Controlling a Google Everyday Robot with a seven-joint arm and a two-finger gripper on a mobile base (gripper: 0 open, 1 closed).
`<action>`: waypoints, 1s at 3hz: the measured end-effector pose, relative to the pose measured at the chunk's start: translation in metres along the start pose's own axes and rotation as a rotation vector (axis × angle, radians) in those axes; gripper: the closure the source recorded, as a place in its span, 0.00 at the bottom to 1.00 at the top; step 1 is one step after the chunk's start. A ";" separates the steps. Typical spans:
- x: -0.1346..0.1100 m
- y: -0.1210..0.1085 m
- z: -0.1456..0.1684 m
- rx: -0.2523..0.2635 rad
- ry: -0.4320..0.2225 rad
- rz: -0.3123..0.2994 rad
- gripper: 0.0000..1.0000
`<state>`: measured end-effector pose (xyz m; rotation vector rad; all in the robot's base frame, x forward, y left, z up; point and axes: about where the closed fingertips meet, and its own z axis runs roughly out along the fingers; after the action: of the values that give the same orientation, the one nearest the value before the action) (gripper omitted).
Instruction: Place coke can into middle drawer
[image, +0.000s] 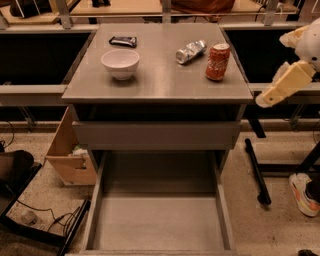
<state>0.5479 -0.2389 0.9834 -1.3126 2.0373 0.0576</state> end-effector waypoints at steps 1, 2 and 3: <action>-0.014 -0.026 0.005 0.123 -0.066 0.082 0.00; -0.029 -0.037 0.012 0.268 -0.051 0.132 0.00; -0.034 -0.045 0.023 0.405 -0.036 0.150 0.00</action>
Offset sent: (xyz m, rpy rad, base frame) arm 0.0666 -0.0006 0.0296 0.0702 -0.2954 -0.5647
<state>0.6046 -0.2253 0.9998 -0.9009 1.9830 -0.2494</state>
